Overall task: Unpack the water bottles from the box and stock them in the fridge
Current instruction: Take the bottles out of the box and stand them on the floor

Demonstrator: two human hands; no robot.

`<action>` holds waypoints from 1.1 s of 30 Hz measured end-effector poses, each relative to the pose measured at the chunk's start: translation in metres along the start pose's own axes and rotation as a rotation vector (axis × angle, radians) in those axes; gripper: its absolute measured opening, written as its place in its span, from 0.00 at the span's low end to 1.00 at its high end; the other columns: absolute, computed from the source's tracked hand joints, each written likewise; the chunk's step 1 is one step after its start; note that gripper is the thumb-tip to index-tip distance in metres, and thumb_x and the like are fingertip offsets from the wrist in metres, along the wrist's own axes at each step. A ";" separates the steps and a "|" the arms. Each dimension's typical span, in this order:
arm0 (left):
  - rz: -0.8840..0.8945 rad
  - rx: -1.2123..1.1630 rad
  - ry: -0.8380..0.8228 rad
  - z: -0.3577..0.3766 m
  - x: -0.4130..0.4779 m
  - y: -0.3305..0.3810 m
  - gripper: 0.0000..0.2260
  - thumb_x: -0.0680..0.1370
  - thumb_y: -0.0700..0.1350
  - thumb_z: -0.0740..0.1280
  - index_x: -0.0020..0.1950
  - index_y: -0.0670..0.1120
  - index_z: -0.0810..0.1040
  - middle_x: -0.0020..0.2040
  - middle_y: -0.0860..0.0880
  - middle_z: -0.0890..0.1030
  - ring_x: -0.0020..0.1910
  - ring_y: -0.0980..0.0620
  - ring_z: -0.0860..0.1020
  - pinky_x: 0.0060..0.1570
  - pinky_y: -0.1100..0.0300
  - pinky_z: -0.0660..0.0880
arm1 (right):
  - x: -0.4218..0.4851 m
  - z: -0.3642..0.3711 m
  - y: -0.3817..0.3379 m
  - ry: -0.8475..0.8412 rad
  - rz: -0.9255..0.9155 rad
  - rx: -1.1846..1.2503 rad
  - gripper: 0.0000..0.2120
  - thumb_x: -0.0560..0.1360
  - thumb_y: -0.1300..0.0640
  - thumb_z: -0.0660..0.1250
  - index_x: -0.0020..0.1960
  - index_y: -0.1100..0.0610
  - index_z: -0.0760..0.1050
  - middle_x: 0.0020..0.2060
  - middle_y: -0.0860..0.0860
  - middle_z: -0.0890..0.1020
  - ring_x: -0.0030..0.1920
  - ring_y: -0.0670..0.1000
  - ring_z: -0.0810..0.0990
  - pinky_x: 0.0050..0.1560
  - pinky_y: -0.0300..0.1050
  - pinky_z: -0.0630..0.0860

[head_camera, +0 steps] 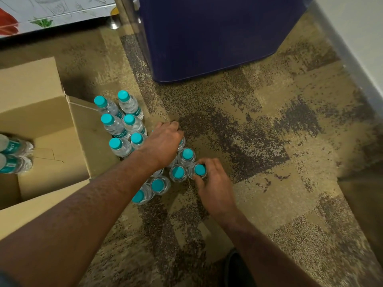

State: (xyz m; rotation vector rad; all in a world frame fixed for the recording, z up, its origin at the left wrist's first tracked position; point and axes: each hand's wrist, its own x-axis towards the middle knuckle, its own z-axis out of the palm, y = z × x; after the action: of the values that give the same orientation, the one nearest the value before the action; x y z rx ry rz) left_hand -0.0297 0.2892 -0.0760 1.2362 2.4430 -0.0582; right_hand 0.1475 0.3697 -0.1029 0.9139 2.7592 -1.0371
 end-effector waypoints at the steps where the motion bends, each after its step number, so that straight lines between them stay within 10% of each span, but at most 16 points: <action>1: 0.002 0.012 0.003 0.000 0.000 -0.001 0.20 0.82 0.37 0.65 0.74 0.44 0.73 0.70 0.42 0.72 0.71 0.45 0.69 0.75 0.49 0.61 | 0.000 0.000 0.000 0.001 -0.001 0.004 0.20 0.77 0.52 0.68 0.67 0.51 0.69 0.60 0.44 0.71 0.58 0.43 0.72 0.61 0.42 0.75; 26: 0.020 -0.050 0.020 0.002 -0.003 -0.011 0.29 0.82 0.36 0.65 0.82 0.47 0.61 0.79 0.42 0.66 0.80 0.44 0.60 0.81 0.47 0.52 | -0.007 -0.019 -0.010 0.089 0.041 0.071 0.29 0.75 0.35 0.65 0.70 0.49 0.67 0.64 0.46 0.70 0.64 0.46 0.71 0.62 0.48 0.76; 33: -0.140 -0.469 0.479 -0.004 -0.052 -0.034 0.22 0.82 0.40 0.66 0.77 0.43 0.71 0.72 0.40 0.74 0.74 0.42 0.69 0.77 0.44 0.63 | -0.003 -0.034 -0.059 0.285 -0.019 0.177 0.23 0.77 0.41 0.66 0.67 0.52 0.71 0.61 0.46 0.72 0.62 0.45 0.72 0.61 0.50 0.75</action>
State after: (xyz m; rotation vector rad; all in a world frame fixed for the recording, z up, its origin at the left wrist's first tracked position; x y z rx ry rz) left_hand -0.0300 0.2302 -0.0580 0.9414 2.7019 0.8103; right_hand 0.1233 0.3538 -0.0417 1.1426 2.9421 -1.2629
